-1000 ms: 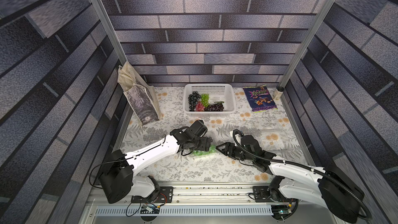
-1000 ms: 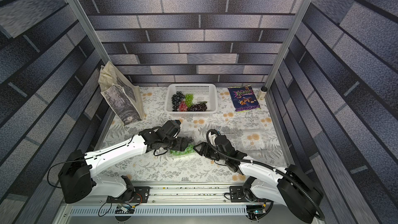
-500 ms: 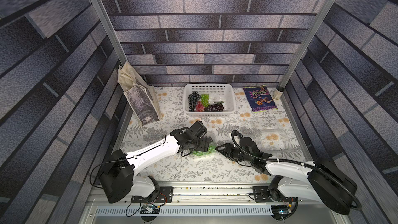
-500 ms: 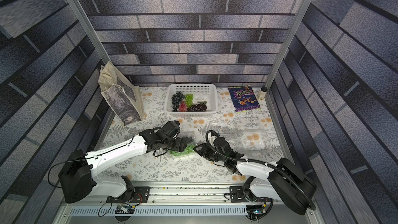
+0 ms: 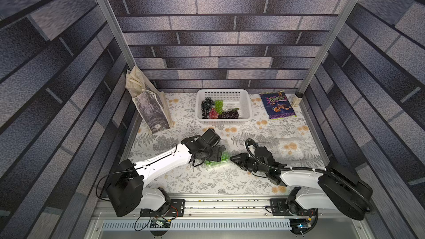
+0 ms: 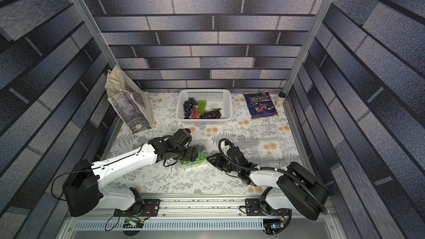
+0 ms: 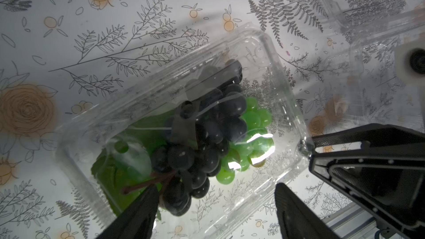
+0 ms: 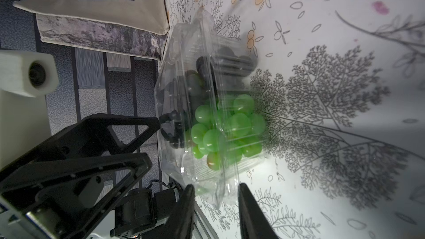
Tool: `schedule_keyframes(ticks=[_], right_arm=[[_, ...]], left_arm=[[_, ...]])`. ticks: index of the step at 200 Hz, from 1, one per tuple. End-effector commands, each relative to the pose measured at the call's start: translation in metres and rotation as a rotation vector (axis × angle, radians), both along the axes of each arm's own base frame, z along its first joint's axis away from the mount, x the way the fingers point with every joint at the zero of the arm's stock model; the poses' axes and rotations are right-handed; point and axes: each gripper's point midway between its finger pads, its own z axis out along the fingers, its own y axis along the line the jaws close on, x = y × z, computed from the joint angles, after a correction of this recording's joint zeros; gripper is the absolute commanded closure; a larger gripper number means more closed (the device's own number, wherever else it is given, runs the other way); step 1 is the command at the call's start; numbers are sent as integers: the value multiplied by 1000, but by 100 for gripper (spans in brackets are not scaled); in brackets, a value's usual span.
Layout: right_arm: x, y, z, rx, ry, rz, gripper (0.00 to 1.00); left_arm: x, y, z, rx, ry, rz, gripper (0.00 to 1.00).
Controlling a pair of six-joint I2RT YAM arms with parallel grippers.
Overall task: Pack grapes into containers
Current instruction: Close the packing box at the center of the board.
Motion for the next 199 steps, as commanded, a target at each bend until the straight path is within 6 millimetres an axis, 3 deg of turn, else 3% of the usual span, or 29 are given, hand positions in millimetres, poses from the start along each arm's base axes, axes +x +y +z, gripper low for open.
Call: schedule_keyframes(ticks=[1, 79, 99, 139, 199], right_arm=[[-2, 3, -9, 0, 22, 4, 68], [6, 18, -14, 67, 35, 4, 75], [7, 19, -13, 90, 34, -2, 70], [9, 20, -12, 91, 29, -3, 70], [13, 20, -7, 43, 3, 0, 86]], left_arm=[[-15, 18, -18, 62, 69, -3, 19], [-11, 29, -16, 59, 66, 28, 18], [-10, 28, -16, 59, 63, 29, 18], [-9, 29, -15, 59, 60, 28, 18], [-10, 29, -12, 53, 56, 29, 18]])
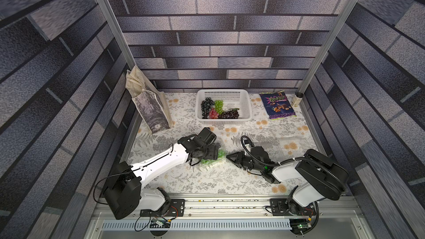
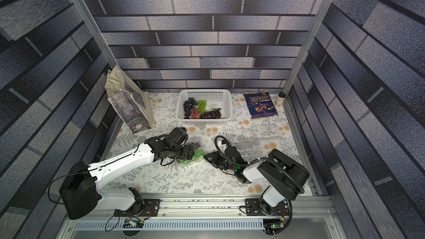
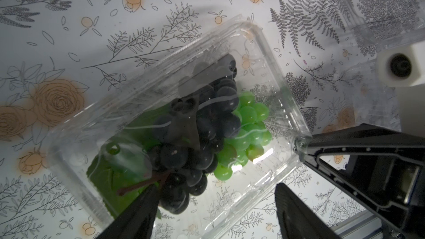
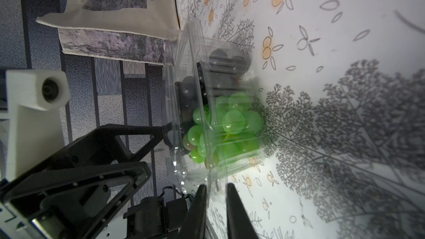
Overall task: Pack grapes into containers
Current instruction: Close the packing box at the center of the board, then adjust the packing box at the center of the board.
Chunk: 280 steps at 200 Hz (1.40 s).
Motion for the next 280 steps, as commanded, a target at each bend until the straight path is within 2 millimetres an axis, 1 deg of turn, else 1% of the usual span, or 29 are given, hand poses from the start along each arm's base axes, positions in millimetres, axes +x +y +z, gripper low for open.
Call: schedule_keyframes(ticks=[1, 19, 54, 69, 81, 95, 108, 119, 131, 144, 156, 168, 180, 194, 215, 235, 256, 280], right_arm=[[-1, 0, -3, -47, -7, 11, 86], [-1, 1, -1, -62, -14, 18, 90], [0, 2, -1, -74, -19, 25, 89], [1, 4, 3, -63, -26, 30, 80], [1, 3, 6, -64, -33, 26, 70], [1, 3, 11, -75, -48, 30, 65], [2, 1, 18, -98, -68, 36, 60], [3, -1, 26, -123, -87, 35, 58], [4, -5, 39, -157, -127, 40, 55], [6, -10, 53, -213, -173, 49, 51], [8, -15, 66, -265, -224, 56, 47], [11, -18, 77, -318, -271, 66, 41], [15, -20, 83, -373, -311, 85, 33], [18, -17, 88, -413, -347, 121, 29], [24, -9, 89, -462, -376, 170, 26], [30, -4, 88, -483, -401, 191, 24], [35, 0, 82, -503, -406, 208, 23], [36, 3, 78, -500, -405, 214, 23]], left_arm=[[-15, 12, -12, 43, 58, -14, 18], [-15, 12, -12, 40, 57, -16, 19], [-15, 11, -11, 35, 53, -15, 19], [-12, 11, -6, 24, 35, -5, 19], [-9, 10, 2, 6, 12, 5, 19], [-5, 10, 15, -23, -19, 22, 19], [0, 11, 32, -55, -57, 41, 18], [3, 16, 44, -77, -84, 65, 17], [4, 24, 53, -102, -95, 99, 15], [0, 34, 57, -110, -85, 134, 14], [-5, 45, 57, -88, -78, 163, 12], [-11, 58, 50, -52, -63, 200, 11], [-18, 70, 42, -24, -46, 246, 9], [-24, 77, 32, -23, -25, 286, 8], [-30, 81, 19, -48, 4, 336, 7], [-30, 82, 9, -45, 18, 357, 6], [-26, 76, 3, -64, 23, 360, 5], [-16, 68, 0, -88, 11, 361, 5]])
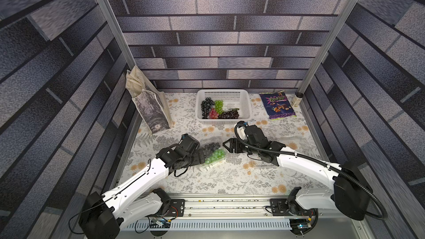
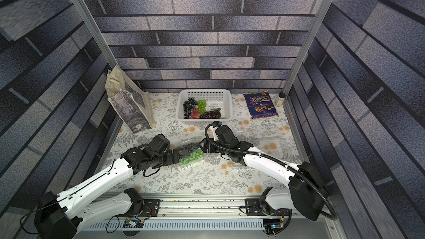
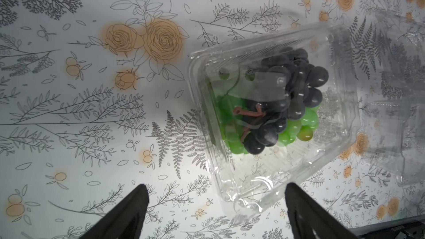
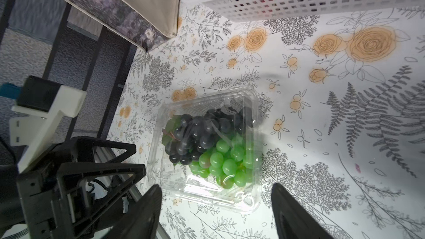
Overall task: Pack grapes into containers
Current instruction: Adjust the packing box at the center of the board.
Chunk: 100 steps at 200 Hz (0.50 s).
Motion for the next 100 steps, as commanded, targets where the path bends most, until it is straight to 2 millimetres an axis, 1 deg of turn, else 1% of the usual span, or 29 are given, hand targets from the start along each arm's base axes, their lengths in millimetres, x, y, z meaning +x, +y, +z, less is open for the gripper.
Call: schedule_keyframes(ticks=[1, 42, 80, 100], right_arm=[[1, 2, 1, -29, -25, 27, 23], [2, -2, -7, -20, -9, 11, 23], [1, -9, -7, -17, -9, -4, 23], [-1, -13, -8, -20, -6, -12, 23]], left_arm=[[13, -6, -3, -30, -22, 36, 5], [31, -20, -6, -39, -31, 14, 4], [48, -29, -8, -28, -39, -11, 4], [60, -35, -5, -28, -56, -24, 4]])
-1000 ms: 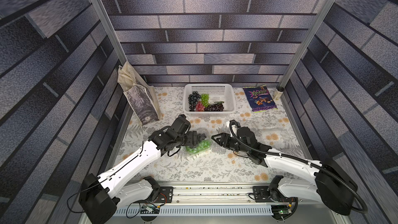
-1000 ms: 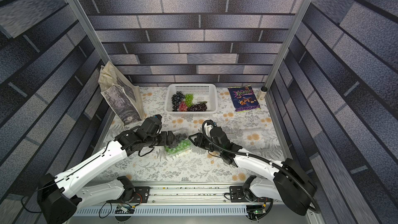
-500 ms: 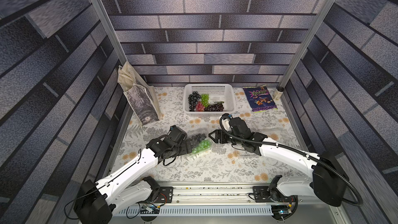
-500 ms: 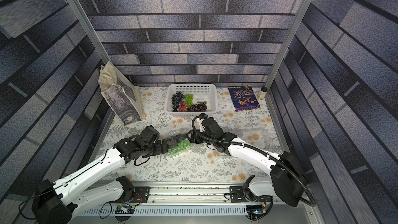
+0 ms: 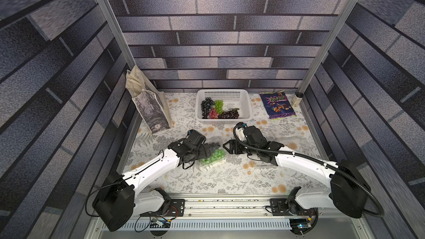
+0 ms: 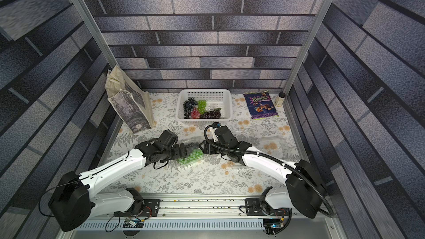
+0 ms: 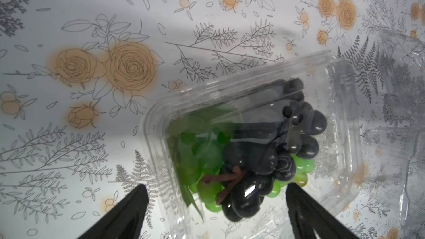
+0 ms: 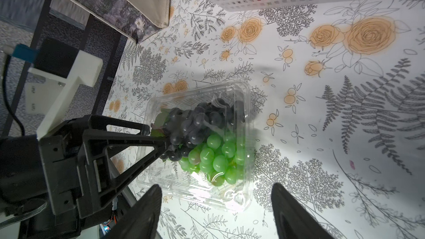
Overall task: Pack grapes into containers
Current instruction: Adjust the packing box at the center of the board.
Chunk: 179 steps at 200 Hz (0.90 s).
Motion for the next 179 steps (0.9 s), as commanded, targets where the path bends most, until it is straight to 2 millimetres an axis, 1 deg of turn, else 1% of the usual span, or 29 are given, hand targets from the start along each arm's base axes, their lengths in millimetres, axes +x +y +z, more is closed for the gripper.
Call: schedule_keyframes(ticks=[1, 29, 61, 109, 130, 140, 152, 179], right_arm=[[-1, -7, 2, 2, -13, -10, 23], [-3, -11, 1, 3, -11, -21, 23], [-6, -15, 2, -1, -11, -29, 23], [-8, -27, 4, -23, -25, -58, 23], [-8, -29, 6, -25, -30, -62, 23], [-8, -29, 7, -25, -30, -63, 23], [-9, -29, 8, -25, -29, -60, 23], [-8, -28, 11, -22, -37, -55, 24]], left_arm=[[19, -10, 13, -15, -50, -33, 4], [36, -16, 16, -8, -71, -53, 4], [55, -29, 17, -24, -93, -88, 5], [76, -63, 24, -90, -119, -151, 5], [82, -72, 29, -99, -137, -167, 5], [83, -72, 33, -103, -146, -165, 6], [84, -67, 36, -101, -156, -154, 5], [79, -46, 50, -108, -184, -117, 5]])
